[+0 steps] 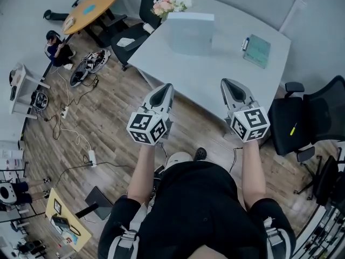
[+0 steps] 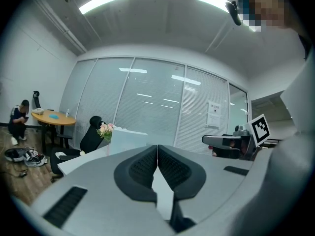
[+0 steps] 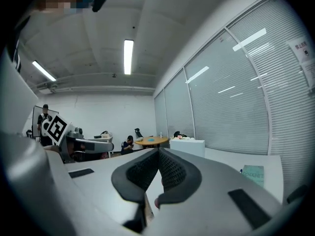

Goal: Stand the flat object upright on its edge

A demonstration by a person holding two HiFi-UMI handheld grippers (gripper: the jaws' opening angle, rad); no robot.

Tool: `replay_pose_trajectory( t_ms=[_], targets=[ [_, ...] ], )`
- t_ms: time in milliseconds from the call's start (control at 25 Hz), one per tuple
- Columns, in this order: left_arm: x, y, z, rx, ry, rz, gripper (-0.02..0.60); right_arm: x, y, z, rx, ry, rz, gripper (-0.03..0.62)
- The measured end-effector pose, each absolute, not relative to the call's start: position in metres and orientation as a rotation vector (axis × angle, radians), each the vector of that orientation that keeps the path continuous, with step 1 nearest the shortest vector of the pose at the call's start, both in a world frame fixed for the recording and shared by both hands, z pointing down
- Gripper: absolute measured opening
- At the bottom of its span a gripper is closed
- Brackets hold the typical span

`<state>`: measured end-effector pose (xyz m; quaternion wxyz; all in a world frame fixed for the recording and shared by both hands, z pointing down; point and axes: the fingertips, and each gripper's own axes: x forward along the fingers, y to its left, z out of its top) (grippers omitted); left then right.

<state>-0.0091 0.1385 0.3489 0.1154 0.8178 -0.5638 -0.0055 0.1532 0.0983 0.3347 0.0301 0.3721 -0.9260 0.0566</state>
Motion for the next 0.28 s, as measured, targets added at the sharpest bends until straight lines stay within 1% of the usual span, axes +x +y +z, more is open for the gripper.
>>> replay_pose_trajectory(
  t_ms=[280],
  targets=[
    [-0.0102, 0.1353, 0.3485, 2.391, -1.647, -0.014, 0.026, 0.1522, 0.0970, 0.3324, 1.132, -2.859, 0.170, 0.014]
  ],
)
